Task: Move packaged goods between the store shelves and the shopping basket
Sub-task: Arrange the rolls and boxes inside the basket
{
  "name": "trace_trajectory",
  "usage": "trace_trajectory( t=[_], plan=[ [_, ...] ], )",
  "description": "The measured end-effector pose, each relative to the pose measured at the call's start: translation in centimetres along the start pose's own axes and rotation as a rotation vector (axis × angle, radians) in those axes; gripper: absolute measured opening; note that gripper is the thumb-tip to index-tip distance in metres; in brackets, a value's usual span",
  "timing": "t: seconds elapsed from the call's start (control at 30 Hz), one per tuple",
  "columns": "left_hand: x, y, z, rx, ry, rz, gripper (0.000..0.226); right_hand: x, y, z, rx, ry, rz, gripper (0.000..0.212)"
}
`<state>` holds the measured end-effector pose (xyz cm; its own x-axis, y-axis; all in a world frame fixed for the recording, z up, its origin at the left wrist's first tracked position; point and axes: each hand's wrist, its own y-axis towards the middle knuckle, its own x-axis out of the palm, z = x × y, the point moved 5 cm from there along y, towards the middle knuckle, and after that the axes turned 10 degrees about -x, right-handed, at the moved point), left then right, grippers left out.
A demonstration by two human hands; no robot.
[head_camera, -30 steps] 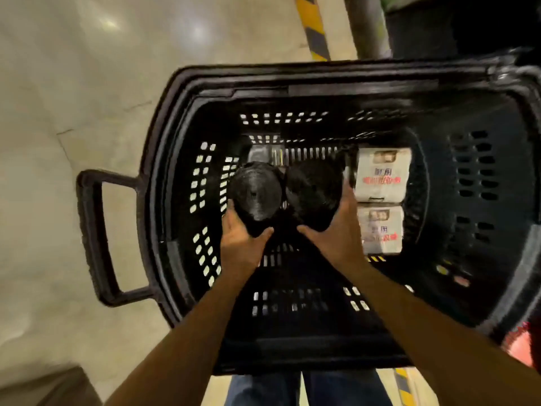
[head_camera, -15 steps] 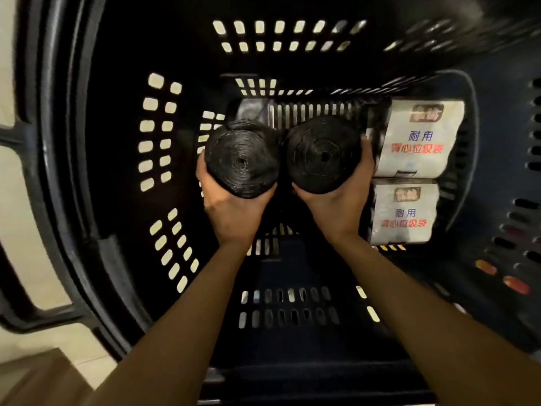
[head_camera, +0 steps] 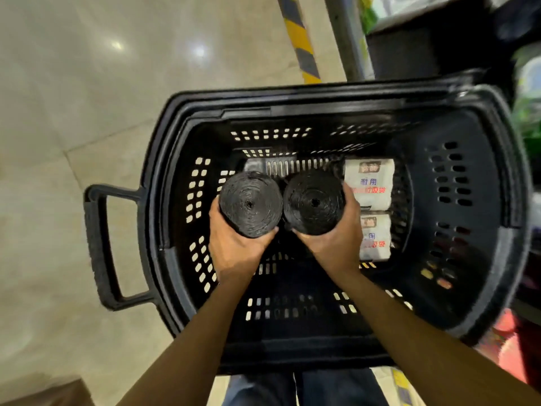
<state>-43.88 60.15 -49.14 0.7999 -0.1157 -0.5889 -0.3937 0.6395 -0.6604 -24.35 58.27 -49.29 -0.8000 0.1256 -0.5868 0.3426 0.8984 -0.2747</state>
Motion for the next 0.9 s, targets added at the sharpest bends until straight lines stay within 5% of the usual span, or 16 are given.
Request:
trace_trajectory(
  t=[0.63,0.9],
  plan=[
    [-21.9,-24.7,18.5,0.455,0.269,-0.058,0.104,-25.4,-7.7,-24.3,-0.227,0.030,-0.115,0.125],
    [-26.7,-30.5,23.7,0.660,0.394,-0.121,0.108,-32.7,-13.7,-31.1,-0.336,-0.068,-0.016,0.120]
  ],
)
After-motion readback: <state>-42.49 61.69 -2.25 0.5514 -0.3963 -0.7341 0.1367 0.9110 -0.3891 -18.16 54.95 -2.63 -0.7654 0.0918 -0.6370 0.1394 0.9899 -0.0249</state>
